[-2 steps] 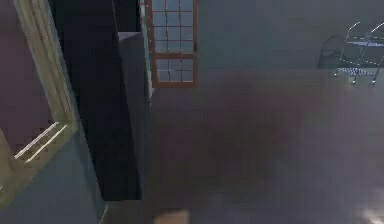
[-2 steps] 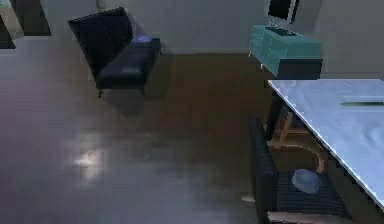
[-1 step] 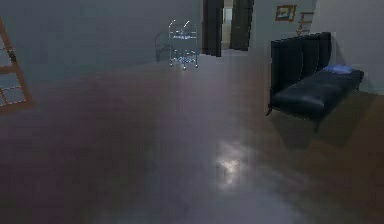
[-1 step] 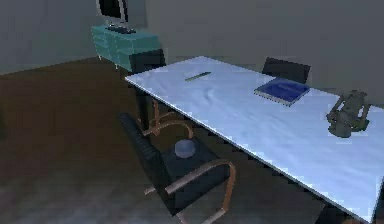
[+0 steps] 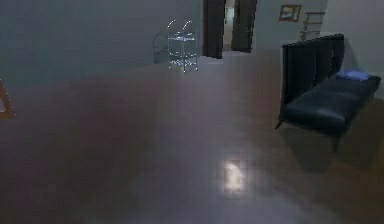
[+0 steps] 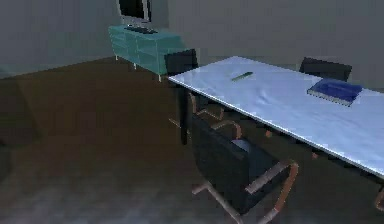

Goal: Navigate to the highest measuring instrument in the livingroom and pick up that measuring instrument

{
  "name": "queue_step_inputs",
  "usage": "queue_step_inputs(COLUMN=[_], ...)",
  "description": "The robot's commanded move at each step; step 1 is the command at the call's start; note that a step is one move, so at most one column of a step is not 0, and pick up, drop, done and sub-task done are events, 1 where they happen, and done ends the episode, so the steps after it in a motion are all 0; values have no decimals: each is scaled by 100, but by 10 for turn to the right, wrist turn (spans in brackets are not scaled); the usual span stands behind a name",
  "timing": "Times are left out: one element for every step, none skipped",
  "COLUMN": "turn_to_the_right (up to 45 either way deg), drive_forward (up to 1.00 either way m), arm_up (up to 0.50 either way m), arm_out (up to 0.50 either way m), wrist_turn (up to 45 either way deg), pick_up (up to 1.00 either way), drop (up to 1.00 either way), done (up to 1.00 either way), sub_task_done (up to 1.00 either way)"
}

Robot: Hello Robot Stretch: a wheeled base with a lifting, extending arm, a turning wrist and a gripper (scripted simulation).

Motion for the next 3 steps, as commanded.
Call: queue_step_inputs(turn_to_the_right=[450, 150, 0], drive_forward=[0, 0, 90], arm_up=[0, 0, 0], arm_out=[0, 0, 0], wrist_turn=[0, 0, 0], pick_up=[0, 0, 0], drop=[0, 0, 0], done=[0, 0, 0], sub_task_done=[0, 0, 0])
